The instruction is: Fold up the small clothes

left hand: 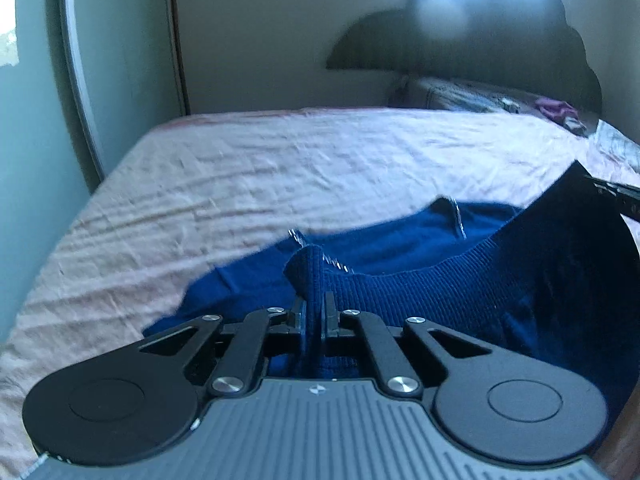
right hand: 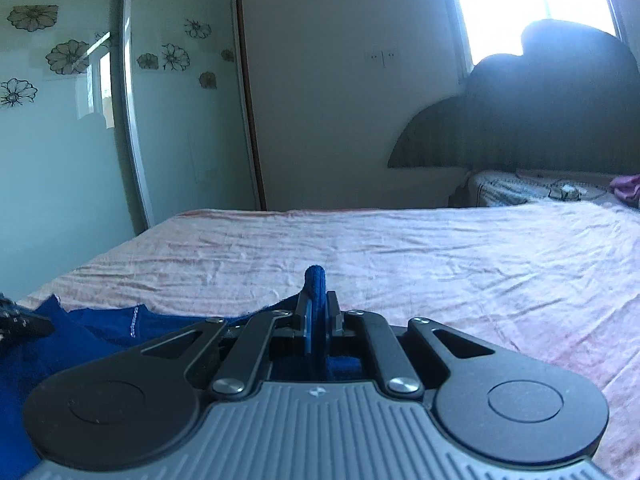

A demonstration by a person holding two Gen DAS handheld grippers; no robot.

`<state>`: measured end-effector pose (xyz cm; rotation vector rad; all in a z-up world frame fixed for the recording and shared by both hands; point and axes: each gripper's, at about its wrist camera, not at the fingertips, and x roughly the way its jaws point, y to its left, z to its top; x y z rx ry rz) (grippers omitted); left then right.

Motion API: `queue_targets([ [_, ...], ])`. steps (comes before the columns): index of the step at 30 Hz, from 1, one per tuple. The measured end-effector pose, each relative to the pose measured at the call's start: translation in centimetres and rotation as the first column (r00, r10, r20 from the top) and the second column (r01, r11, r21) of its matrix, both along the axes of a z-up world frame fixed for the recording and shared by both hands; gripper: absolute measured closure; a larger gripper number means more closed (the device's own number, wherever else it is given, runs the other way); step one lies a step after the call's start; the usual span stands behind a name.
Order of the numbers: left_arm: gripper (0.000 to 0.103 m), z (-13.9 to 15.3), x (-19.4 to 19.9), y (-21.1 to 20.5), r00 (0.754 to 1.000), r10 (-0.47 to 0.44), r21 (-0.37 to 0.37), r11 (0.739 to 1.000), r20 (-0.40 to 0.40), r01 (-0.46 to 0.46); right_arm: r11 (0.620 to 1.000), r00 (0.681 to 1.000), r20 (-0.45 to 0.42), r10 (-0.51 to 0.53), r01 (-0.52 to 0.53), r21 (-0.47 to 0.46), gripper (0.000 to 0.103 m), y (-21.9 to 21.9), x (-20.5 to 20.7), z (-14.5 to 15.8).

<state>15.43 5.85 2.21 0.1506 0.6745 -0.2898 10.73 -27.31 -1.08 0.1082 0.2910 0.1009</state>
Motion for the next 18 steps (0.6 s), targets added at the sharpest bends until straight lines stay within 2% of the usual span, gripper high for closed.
queue_targets([
  [5, 0.096, 0.9, 0.6, 0.0, 0.999, 0.025, 0.019, 1.000, 0.025, -0.025, 1.000, 1.000, 0.020, -0.003, 0.003, 0.004, 0.097, 0.0, 0.5, 0.6],
  [11, 0.096, 1.5, 1.4, 0.3, 0.998, 0.041, 0.011, 0.999, 0.040, -0.042, 1.000, 1.000, 0.017, -0.011, 0.010, 0.028, 0.097, -0.3, 1.9, 0.9],
  [18, 0.095, 1.8, 3.4, 0.5, 0.997, 0.064, 0.006, 0.998, 0.041, -0.064, 1.000, 1.000, 0.014, -0.021, 0.020, 0.015, 0.097, 0.0, 3.5, 1.0],
])
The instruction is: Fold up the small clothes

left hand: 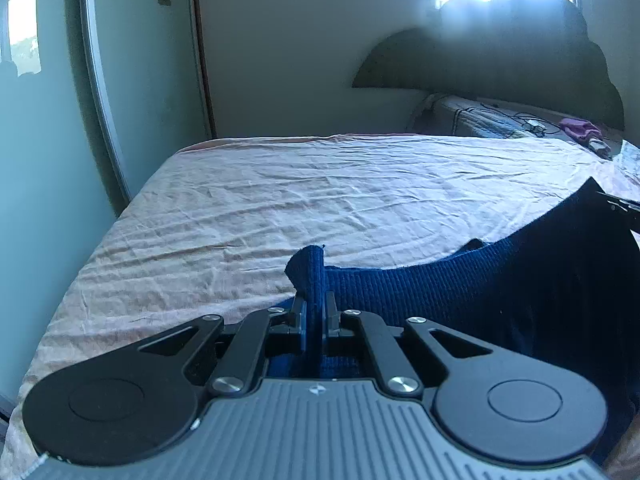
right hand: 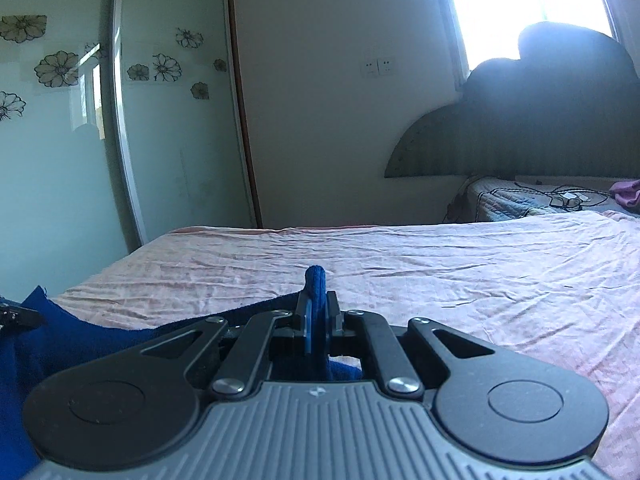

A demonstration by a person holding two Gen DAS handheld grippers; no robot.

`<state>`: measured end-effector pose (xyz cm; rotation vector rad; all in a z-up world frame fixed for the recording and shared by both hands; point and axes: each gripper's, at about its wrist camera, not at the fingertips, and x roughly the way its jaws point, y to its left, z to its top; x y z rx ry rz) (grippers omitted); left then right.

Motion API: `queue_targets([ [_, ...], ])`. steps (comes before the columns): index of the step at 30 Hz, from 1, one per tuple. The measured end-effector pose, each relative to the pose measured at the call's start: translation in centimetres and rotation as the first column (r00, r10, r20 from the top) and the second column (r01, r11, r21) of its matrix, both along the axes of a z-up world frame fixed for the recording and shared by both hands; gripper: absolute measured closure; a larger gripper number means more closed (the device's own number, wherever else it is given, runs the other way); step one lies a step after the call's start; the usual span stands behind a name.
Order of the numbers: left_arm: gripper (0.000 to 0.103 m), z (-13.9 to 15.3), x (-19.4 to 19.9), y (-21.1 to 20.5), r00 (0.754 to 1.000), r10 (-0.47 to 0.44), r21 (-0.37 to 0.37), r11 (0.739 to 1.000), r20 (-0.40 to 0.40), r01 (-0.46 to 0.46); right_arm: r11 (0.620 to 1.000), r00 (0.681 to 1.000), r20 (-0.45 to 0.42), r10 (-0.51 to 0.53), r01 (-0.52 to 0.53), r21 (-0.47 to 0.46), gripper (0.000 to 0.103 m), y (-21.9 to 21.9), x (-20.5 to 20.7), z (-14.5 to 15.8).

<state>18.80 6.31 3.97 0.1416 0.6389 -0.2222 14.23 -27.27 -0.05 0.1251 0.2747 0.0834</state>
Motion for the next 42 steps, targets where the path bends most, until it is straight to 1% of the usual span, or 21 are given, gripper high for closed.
queue_targets([
  [4, 0.095, -0.4, 1.3, 0.0, 1.000, 0.014, -0.004, 1.000, -0.003, -0.014, 1.000, 1.000, -0.016, -0.016, 0.015, -0.017, 0.097, 0.2, 1.5, -0.4],
  [8, 0.095, -1.3, 2.8, -0.6, 1.000, 0.015, 0.018, 1.000, -0.006, -0.015, 0.999, 0.998, -0.049, -0.030, 0.028, -0.024, 0.097, 0.0, 3.2, -1.3],
  [14, 0.095, -3.6, 4.7, -1.3, 0.998, 0.037, 0.040, 0.999, -0.044, -0.036, 0.999, 0.994, -0.096, -0.045, 0.042, -0.026, 0.097, -0.2, 5.2, -2.8],
  [17, 0.095, -4.5, 5.2, -1.3, 0.998, 0.063, 0.074, 0.995, -0.030, -0.061, 0.998, 0.992, -0.115, -0.051, 0.047, -0.034, 0.097, 0.0, 6.0, -3.6],
  [19, 0.095, -5.0, 5.5, -1.2, 0.997, 0.068, 0.078, 0.995, -0.037, -0.065, 0.998, 0.990, -0.128, -0.052, 0.048, -0.038, 0.097, 0.0, 6.4, -4.1],
  [22, 0.095, -6.0, 5.8, -1.1, 0.996, 0.070, 0.091, 0.994, -0.062, -0.064, 0.999, 0.984, -0.174, -0.046, 0.040, -0.036, 0.097, -0.2, 7.2, -4.9],
  [24, 0.088, -6.4, 5.9, -1.2, 0.995, 0.076, 0.113, 0.991, -0.069, -0.068, 0.998, 0.973, -0.224, -0.049, 0.041, -0.043, 0.095, -0.2, 7.9, -5.5],
  [25, 0.082, -6.4, 5.9, -1.1, 0.994, 0.086, 0.125, 0.989, -0.065, -0.077, 0.998, 0.967, -0.249, -0.057, 0.045, -0.051, 0.094, -0.2, 8.1, -5.8],
  [26, 0.079, -6.4, 5.9, -1.0, 0.994, 0.090, 0.132, 0.988, -0.060, -0.081, 0.997, 0.961, -0.266, -0.071, 0.057, -0.060, 0.086, -0.2, 8.4, -5.9],
  [27, 0.075, -6.3, 5.8, -1.0, 0.994, 0.094, 0.135, 0.987, -0.052, -0.086, 0.995, 0.958, -0.272, -0.088, 0.071, -0.071, 0.070, -0.1, 8.4, -5.9],
  [28, 0.063, -6.1, 5.8, -0.8, 0.994, 0.099, 0.139, 0.986, -0.047, -0.092, 0.992, 0.957, -0.267, -0.110, 0.091, -0.084, 0.060, 0.0, 8.3, -5.8],
  [29, 0.052, -5.9, 5.7, -0.7, 0.993, 0.114, 0.147, 0.983, -0.035, -0.107, 0.988, 0.958, -0.253, -0.137, 0.115, -0.098, 0.037, 0.0, 8.0, -5.6],
  [30, 0.048, -5.6, 5.5, -0.6, 0.991, 0.132, 0.160, 0.979, -0.016, -0.127, 0.982, 0.959, -0.226, -0.169, 0.146, -0.117, 0.028, 0.2, 7.6, -5.3],
  [31, 0.043, -5.3, 5.4, -0.5, 0.989, 0.145, 0.171, 0.975, -0.003, -0.143, 0.975, 0.962, -0.191, -0.196, 0.171, -0.140, 0.028, 0.3, 7.0, -4.9],
  [33, 0.043, -4.6, 4.6, -0.3, 0.988, 0.155, 0.177, 0.972, 0.012, -0.155, 0.964, 0.967, -0.140, -0.212, 0.184, -0.192, 0.028, 1.2, 5.6, -3.9],
  [35, 0.035, -3.9, 3.5, -0.3, 0.990, 0.141, 0.166, 0.976, -0.003, -0.139, 0.974, 0.984, -0.125, -0.130, 0.103, -0.202, 0.028, 2.2, 4.0, -3.0],
  [36, 0.032, -3.7, 2.8, -0.4, 0.992, 0.129, 0.156, 0.980, -0.013, -0.126, 0.976, 0.988, -0.139, -0.066, 0.035, -0.215, 0.028, 2.9, 3.1, -2.8],
  [37, 0.026, -3.7, 2.0, -0.6, 0.994, 0.110, 0.145, 0.984, -0.019, -0.106, 0.968, 0.986, -0.167, -0.003, -0.039, -0.246, 0.028, 4.0, 2.4, -2.8],
  [38, 0.023, -3.7, 1.0, -0.9, 0.996, 0.082, 0.139, 0.987, -0.024, -0.078, 0.950, 0.977, -0.205, 0.062, -0.121, -0.289, 0.028, 5.1, 1.7, -3.0],
  [39, 0.023, -4.0, 0.3, -1.3, 0.998, 0.065, 0.144, 0.988, -0.026, -0.060, 0.927, 0.965, -0.235, 0.112, -0.187, -0.324, 0.028, 6.2, 1.2, -3.4],
  [42, 0.023, -5.0, -1.5, -2.6, 1.000, 0.021, 0.177, 0.984, -0.024, -0.016, 0.888, 0.942, -0.302, 0.148, -0.261, -0.379, 0.028, 7.7, 1.0, -4.9],
])
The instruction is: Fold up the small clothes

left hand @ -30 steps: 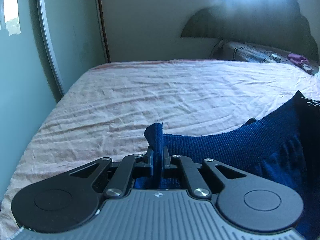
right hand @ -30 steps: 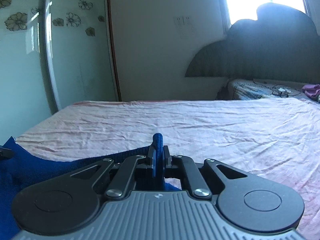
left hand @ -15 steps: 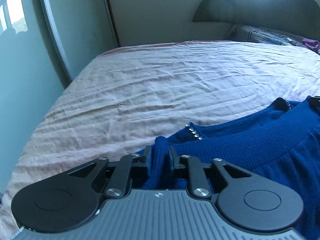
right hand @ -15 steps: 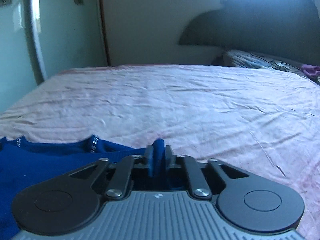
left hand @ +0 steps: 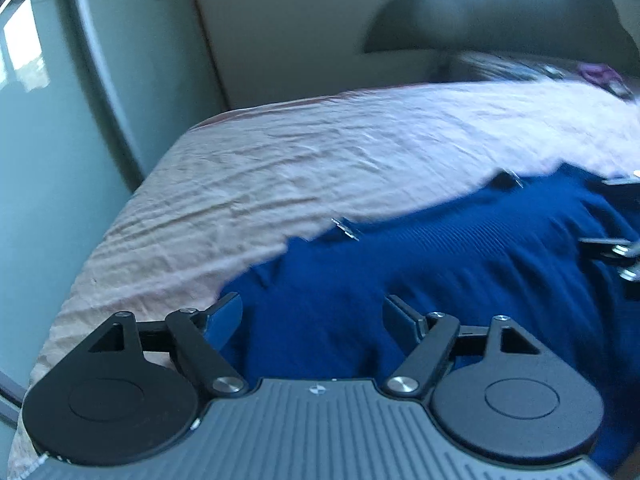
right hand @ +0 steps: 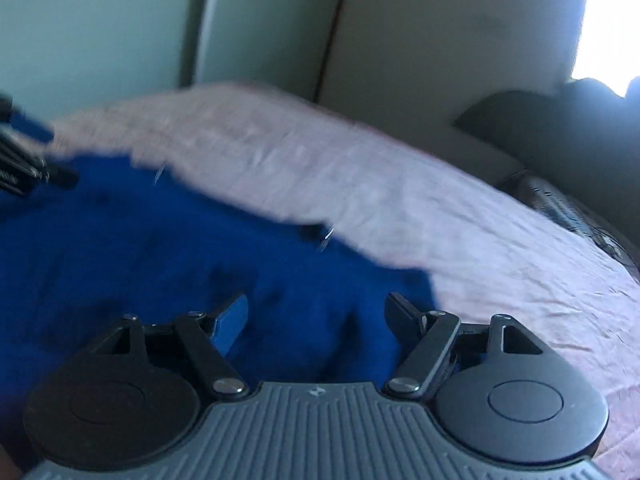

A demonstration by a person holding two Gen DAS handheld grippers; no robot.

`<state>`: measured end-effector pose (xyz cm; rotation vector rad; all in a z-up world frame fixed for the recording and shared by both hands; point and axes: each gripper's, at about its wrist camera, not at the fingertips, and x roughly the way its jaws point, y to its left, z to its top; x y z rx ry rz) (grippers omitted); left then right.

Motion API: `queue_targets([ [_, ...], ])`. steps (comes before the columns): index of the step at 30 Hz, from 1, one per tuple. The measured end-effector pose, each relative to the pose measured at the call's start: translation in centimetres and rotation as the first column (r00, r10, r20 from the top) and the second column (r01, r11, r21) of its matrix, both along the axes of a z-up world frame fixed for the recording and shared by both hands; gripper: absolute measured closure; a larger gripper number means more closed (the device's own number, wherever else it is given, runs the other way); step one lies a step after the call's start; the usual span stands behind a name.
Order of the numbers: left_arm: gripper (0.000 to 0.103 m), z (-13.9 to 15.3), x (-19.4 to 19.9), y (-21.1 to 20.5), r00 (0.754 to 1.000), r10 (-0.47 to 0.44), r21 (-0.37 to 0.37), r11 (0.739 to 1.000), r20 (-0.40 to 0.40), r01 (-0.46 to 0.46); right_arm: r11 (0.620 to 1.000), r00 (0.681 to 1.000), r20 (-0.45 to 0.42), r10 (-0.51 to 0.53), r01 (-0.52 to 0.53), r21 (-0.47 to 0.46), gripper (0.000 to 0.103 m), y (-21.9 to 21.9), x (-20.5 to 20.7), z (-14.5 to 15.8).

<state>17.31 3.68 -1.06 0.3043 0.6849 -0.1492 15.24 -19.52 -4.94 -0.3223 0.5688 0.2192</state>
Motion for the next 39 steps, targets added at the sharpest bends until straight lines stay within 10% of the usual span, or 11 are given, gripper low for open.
queue_targets([
  [6, 0.022, -2.7, -0.7, -0.4, 0.999, 0.041, 0.005, 0.999, -0.024, -0.041, 0.986, 0.990, -0.043, -0.131, 0.135, 0.101, 0.020, -1.3, 0.7, -0.1],
  [39, 0.001, -4.3, -5.6, -0.4, 0.994, 0.063, 0.042, 0.997, 0.093, -0.067, 0.953, 0.981, -0.066, -0.180, 0.191, 0.237, 0.006, -2.6, -4.6, -3.2],
])
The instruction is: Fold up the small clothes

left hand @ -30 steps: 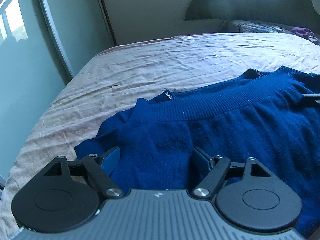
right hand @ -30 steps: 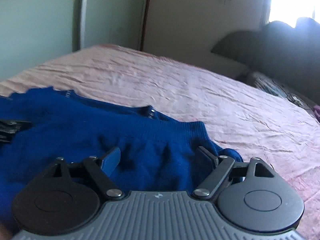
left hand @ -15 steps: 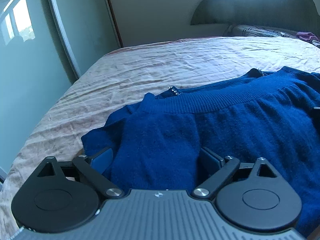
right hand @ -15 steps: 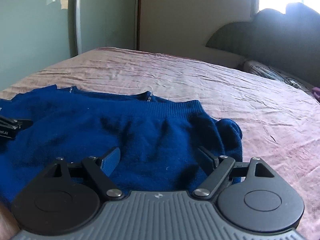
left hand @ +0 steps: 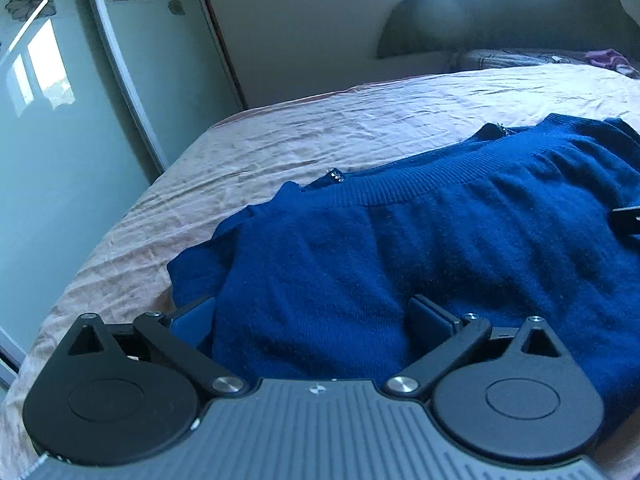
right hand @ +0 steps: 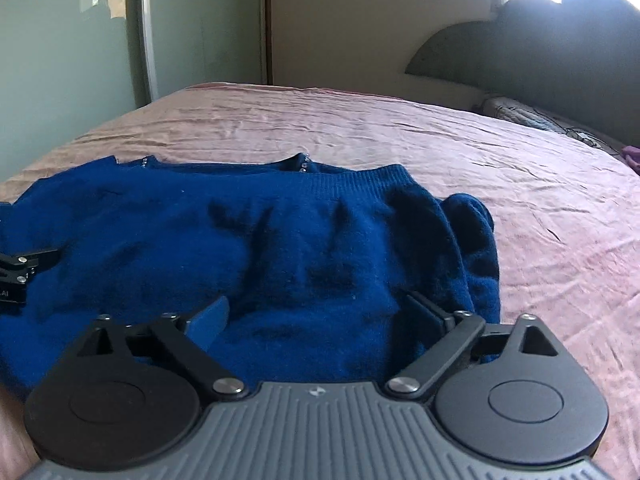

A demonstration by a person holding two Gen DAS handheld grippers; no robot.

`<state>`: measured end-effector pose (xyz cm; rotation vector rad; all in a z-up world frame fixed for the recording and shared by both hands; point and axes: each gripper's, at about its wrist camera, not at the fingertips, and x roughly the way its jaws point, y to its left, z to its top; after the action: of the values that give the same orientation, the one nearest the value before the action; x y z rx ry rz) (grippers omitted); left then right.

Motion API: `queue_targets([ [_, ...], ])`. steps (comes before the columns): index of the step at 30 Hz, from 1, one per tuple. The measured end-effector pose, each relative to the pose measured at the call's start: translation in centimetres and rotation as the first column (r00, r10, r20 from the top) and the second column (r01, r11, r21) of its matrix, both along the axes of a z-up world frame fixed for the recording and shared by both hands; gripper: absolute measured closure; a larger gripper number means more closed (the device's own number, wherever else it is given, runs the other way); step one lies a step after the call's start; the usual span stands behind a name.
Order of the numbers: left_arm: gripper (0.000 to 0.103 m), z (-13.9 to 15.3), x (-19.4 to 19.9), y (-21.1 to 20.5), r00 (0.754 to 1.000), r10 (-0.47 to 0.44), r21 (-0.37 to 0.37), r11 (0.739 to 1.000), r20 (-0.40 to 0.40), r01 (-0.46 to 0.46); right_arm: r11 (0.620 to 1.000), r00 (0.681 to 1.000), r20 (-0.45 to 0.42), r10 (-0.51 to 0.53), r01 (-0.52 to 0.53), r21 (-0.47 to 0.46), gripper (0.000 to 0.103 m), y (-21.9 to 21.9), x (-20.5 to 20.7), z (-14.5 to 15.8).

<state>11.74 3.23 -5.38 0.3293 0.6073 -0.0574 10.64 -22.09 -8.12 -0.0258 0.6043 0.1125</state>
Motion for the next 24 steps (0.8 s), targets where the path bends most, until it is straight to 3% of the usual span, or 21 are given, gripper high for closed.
queue_targets([
  [5, 0.001, -0.2, -0.1, 0.4, 1.000, 0.008, -0.033, 0.999, 0.008, -0.008, 1.000, 1.000, 0.006, -0.007, 0.006, 0.015, 0.001, -0.3, -0.1, -0.4],
  [16, 0.001, -0.3, -0.2, 0.3, 1.000, 0.008, -0.026, 1.000, 0.020, -0.007, 0.999, 0.999, 0.023, -0.041, 0.041, -0.007, 0.001, 0.5, -1.0, 0.2],
  [24, 0.001, -0.2, -0.3, 0.2, 1.000, 0.009, -0.019, 1.000, 0.024, -0.008, 1.000, 0.998, 0.056, 0.019, -0.020, 0.008, 0.001, 2.4, -2.3, 1.6],
])
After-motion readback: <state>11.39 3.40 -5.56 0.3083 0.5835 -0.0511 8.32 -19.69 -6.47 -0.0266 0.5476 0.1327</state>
